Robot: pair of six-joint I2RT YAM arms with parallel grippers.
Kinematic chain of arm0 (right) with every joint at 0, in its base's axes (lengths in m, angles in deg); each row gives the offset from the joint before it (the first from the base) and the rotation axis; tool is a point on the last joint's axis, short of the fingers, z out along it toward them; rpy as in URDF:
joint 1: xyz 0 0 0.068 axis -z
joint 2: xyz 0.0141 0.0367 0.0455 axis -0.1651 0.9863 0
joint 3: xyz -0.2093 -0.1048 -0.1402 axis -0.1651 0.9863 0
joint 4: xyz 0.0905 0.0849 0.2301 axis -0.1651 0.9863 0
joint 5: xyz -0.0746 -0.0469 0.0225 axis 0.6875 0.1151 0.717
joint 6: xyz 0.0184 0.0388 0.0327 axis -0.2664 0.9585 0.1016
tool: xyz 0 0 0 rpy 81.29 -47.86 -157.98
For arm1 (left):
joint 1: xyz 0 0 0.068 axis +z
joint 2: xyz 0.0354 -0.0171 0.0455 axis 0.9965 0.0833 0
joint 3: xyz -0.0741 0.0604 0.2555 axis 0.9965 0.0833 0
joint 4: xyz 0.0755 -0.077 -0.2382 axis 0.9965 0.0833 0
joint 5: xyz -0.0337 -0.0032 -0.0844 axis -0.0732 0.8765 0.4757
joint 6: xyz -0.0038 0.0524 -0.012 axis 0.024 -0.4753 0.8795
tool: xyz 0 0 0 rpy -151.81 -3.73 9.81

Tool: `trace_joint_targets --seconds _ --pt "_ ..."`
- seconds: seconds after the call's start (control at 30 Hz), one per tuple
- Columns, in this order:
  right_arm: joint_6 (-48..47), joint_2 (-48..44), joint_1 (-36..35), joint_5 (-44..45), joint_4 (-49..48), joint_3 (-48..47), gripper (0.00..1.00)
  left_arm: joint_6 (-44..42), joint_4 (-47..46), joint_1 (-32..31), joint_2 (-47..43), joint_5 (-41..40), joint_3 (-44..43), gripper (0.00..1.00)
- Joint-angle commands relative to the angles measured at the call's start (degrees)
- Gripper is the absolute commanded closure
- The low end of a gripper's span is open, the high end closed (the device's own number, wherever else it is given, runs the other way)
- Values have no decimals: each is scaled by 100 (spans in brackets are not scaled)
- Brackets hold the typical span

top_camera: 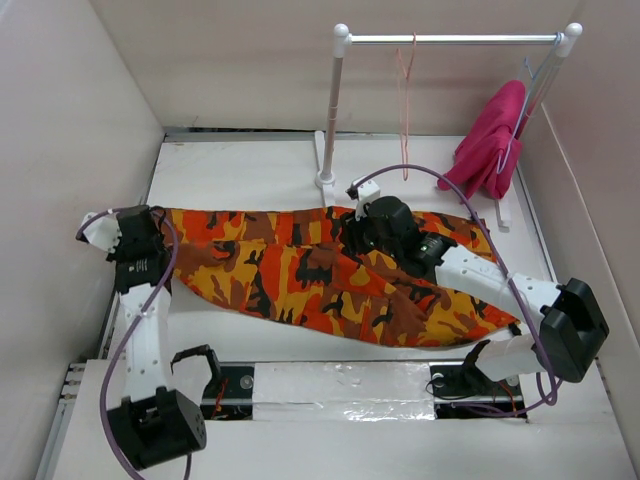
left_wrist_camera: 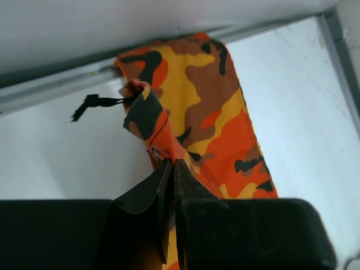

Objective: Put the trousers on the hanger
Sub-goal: Flatten out the trousers at the center of the board.

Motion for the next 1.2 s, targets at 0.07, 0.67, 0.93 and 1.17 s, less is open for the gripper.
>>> trace_joint_targets --seconds 0.07,0.67,0.93,1.17 --pt "157 -206 98 97 -66 21 52 -135 306 29 -945 -849 -458 100" --pt "481 -337 520 308 4 179 59 -565 -106 29 -1684 316 -54 100" --pt "1298 -2003 1748 168 12 1382 100 -890 -668 -173 -2105 1171 200 100" --pt "1878 -4430 3436 562 1356 2420 56 -1110 -915 -173 -2431 1874 219 100"
